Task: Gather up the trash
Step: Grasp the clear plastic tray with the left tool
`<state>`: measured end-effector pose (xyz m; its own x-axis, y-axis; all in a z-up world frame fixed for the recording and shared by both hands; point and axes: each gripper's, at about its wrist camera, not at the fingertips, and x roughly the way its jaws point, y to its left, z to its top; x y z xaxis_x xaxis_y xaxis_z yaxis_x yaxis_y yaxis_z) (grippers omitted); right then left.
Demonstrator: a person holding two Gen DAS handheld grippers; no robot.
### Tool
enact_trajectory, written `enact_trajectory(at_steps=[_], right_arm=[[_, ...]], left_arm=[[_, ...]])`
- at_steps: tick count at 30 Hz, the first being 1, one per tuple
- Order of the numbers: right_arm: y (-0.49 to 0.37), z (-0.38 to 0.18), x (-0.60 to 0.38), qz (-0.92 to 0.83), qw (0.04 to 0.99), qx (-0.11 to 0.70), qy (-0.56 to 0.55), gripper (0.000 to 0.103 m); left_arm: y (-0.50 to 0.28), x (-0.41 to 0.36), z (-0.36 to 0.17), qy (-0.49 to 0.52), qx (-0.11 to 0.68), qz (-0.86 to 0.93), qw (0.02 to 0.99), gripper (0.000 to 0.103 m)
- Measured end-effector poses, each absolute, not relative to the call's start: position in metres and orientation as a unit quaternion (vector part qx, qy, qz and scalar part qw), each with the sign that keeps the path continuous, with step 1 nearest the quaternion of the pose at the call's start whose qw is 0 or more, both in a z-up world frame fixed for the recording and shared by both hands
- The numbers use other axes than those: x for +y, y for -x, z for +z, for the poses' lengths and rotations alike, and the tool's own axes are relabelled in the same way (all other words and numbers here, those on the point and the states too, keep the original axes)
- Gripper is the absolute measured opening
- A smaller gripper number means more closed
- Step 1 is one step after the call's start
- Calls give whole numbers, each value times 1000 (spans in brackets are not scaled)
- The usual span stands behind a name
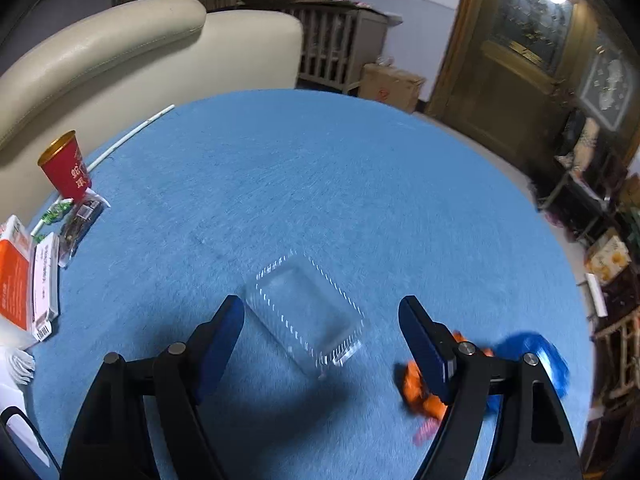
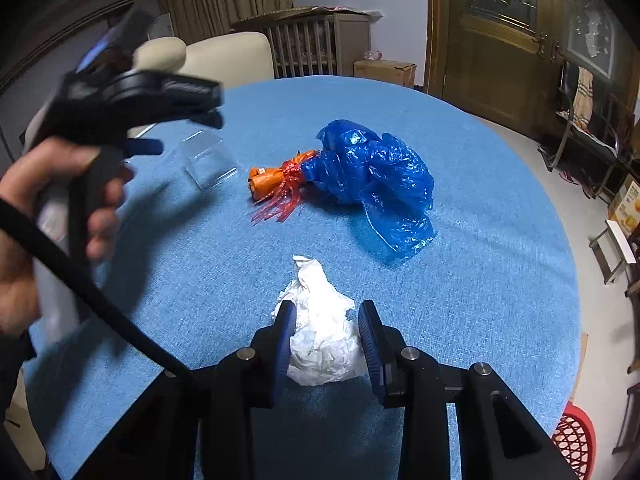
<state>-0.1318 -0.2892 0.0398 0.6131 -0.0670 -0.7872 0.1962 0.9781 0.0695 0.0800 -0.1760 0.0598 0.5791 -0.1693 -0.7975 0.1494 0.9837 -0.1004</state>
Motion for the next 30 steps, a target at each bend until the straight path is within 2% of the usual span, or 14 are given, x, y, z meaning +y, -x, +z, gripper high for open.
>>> enact_trajectory(at_steps=[6, 8, 11, 14, 30], right_arm=[[133, 39, -289, -76, 895, 433, -76, 37], [133, 38, -288, -75, 895, 434, -74, 37], [134, 38, -287, -75, 895, 433, -77, 37], [136, 38, -288, -76, 896, 431, -83, 34], [183, 56, -274, -83, 900, 418, -98, 35]], left_arm=[[-102, -188, 33, -13, 501, -80, 862, 80], [-101, -184, 28, -13, 502, -91, 860, 71], [-88, -172, 29, -14, 493, -109, 863, 69], [-69, -154, 33, -13, 484, -118, 867, 68], [73, -86, 49, -27, 452, -152, 879, 68]])
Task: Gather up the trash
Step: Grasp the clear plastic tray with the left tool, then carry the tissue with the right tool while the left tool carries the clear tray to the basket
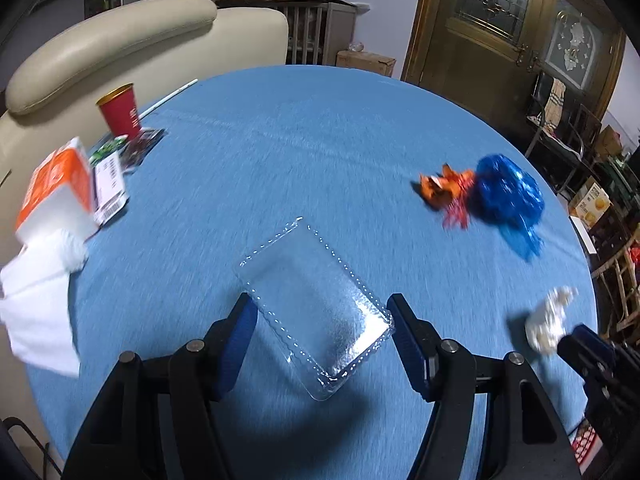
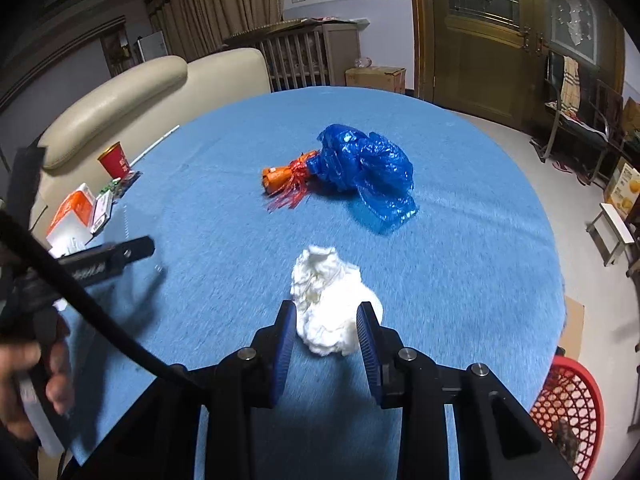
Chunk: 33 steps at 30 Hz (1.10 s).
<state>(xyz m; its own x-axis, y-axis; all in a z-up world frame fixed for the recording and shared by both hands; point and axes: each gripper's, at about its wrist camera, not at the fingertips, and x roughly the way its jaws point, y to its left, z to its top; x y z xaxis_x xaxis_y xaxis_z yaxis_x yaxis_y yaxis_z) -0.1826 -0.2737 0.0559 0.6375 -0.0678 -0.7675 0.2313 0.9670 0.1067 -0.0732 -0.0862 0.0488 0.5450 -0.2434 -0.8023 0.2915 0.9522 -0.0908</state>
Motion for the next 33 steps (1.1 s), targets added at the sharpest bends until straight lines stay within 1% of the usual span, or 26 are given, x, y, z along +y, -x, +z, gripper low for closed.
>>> enact_trajectory(at_steps=[2, 3, 4, 5, 6, 11, 15, 16, 17, 18, 25, 26, 27, 33], right_arm=[[185, 54, -271, -88, 898, 421, -91, 35], [185, 54, -271, -94, 898, 421, -87, 40], [186, 54, -272, -101, 898, 419, -85, 68], [188, 54, -274, -108, 900, 414, -86, 80], [190, 55, -276, -113, 902, 406, -88, 85], [183, 56, -285, -120, 902, 404, -91, 85], [160, 42, -285, -114, 895, 423, -79, 84], [156, 38, -285, -110, 893, 429, -80, 78], [154, 35, -286, -109, 891, 433, -84, 66], [153, 33, -286, -108, 889, 436, -88, 43], [181, 48, -293, -109, 895, 415, -118, 42], [188, 50, -294, -109, 896, 412, -123, 42], [193, 52, -294, -110, 897, 410, -125, 42], [231, 64, -288, -106, 903, 395, -133, 42]], left_arm=[[81, -79, 48, -23, 453, -156, 878, 69], [85, -78, 48, -21, 453, -156, 877, 69], [89, -76, 48, -18, 454, -157, 877, 69], [93, -75, 49, -15, 454, -159, 876, 69], [95, -73, 49, -13, 454, -160, 877, 69], [106, -72, 53, -12, 448, -165, 878, 69], [106, -73, 53, -13, 448, -166, 879, 69], [106, -73, 54, -15, 447, -166, 879, 69], [108, -74, 55, -17, 445, -166, 880, 69], [109, -74, 56, -19, 443, -166, 881, 69], [131, -87, 62, -34, 433, -181, 882, 69], [136, -89, 63, -36, 431, -185, 882, 56], [142, -93, 63, -40, 434, -189, 880, 59], [166, -105, 66, -55, 428, -205, 878, 59]])
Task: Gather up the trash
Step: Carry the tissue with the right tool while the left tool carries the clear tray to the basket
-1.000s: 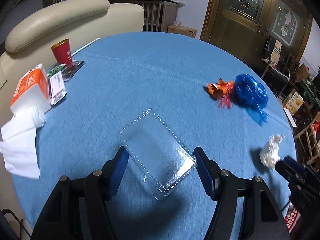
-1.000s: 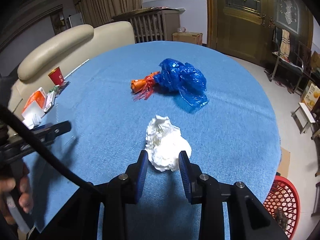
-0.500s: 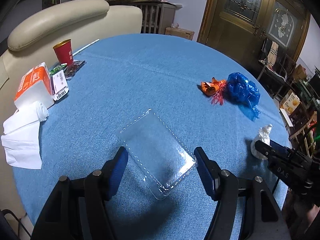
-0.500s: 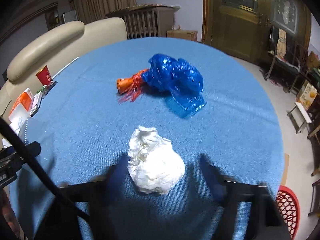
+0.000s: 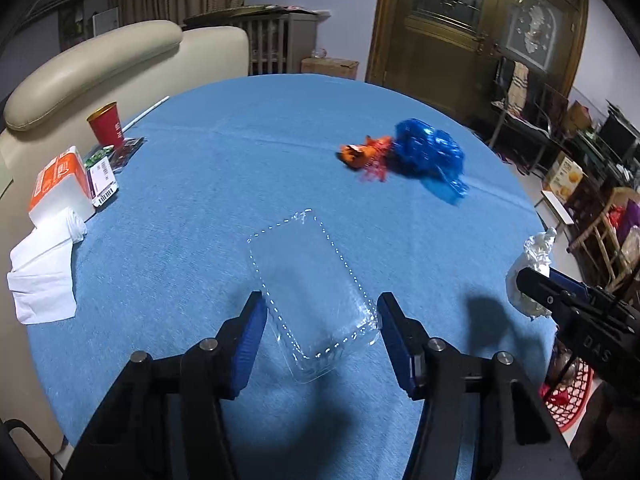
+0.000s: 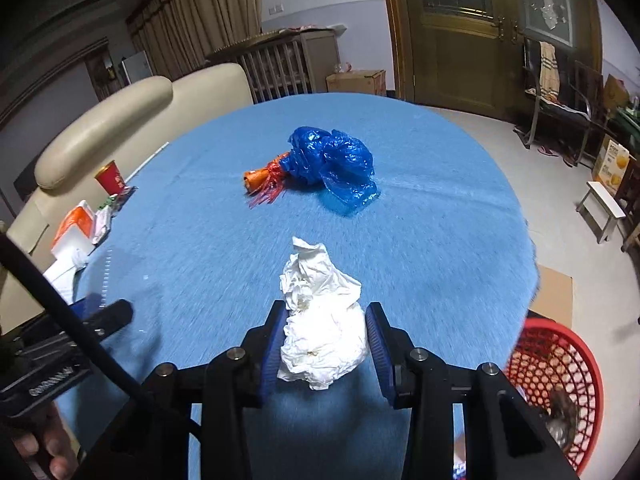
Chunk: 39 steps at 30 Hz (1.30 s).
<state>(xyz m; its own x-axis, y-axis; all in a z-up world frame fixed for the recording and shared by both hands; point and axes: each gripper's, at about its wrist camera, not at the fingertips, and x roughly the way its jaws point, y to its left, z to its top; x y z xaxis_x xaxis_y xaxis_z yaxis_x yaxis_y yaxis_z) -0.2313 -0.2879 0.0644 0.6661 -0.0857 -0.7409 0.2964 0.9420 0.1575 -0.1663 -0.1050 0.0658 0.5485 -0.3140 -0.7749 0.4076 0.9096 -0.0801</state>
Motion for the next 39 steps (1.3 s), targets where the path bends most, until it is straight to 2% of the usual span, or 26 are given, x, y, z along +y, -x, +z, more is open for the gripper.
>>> enact_trajectory(at_steps=[21, 39], right_arm=[[289, 85, -280, -97, 917, 353, -157, 42], [357, 83, -335, -173, 905, 345, -180, 42]], left_arm=[[184, -87, 89, -20, 410, -229, 882, 57], [243, -167, 107, -104, 369, -326, 864, 57]])
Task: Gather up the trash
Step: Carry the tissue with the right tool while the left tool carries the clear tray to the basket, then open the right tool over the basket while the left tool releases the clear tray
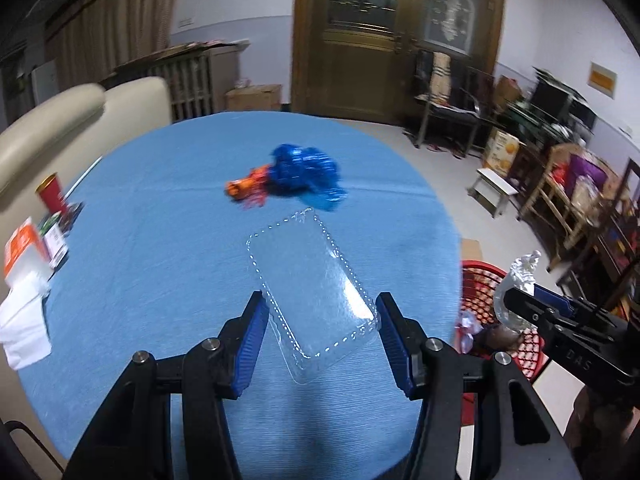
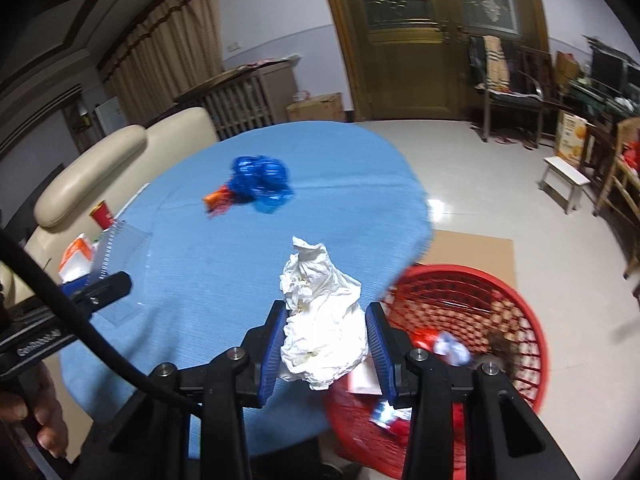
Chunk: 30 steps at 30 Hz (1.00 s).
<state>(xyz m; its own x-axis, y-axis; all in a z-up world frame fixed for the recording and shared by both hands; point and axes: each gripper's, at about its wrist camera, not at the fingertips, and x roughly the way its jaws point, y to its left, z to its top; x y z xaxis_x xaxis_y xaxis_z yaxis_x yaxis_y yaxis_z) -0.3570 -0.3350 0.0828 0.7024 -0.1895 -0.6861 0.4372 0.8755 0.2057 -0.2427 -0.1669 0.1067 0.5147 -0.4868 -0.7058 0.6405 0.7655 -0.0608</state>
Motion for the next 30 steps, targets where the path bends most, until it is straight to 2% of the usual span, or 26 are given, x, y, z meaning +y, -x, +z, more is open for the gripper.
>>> enact_trajectory(at_steps=[15, 18, 20, 22, 30], right_arm=[[414, 65, -406, -252, 873, 362, -209, 43], [416, 59, -411, -254, 867, 369, -216, 46], [417, 54, -415, -257, 863, 373, -221, 56], [417, 47, -421, -261, 857, 380, -230, 71], [446, 49, -452, -297, 848, 352, -264, 72]], left_arm=[[292, -254, 115, -162, 343, -422, 823, 57], [297, -268, 114, -171, 341, -433, 817, 57], [300, -275, 112, -176, 342, -440, 812, 57], [303, -284, 109, -182, 343, -446, 806, 57], [317, -316, 94, -205, 356, -465, 784, 57]])
